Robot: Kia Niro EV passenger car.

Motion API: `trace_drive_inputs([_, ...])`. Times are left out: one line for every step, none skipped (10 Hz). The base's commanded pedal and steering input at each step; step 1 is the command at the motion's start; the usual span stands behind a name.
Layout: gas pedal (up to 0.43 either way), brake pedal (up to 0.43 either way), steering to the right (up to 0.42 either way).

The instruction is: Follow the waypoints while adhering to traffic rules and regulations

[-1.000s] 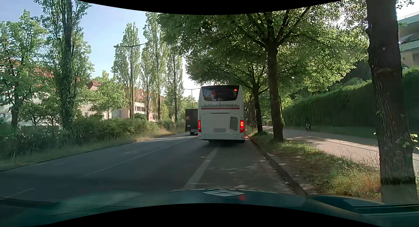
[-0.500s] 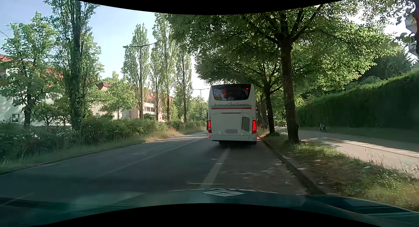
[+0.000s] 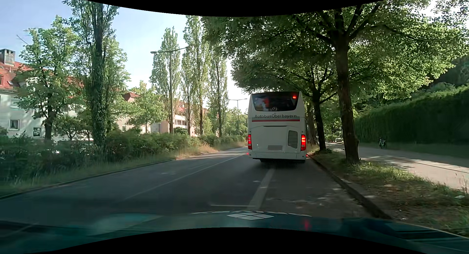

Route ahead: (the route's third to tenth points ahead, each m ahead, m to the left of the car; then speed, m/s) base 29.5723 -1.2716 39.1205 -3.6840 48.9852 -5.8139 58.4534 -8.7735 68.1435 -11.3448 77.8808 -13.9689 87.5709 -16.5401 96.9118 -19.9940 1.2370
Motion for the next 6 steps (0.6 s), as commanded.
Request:
trace_drive_inputs([0.22,0.0,-0.499])
trace_drive_inputs([0.24,0.0,-0.501])
trace_drive_inputs([0.268,0.0,-0.5])
trace_drive_inputs([0.299,0.0,-0.495])
trace_drive_inputs([0.299,0.0,-0.482])
trace_drive_inputs([0.299,0.0,-0.465])
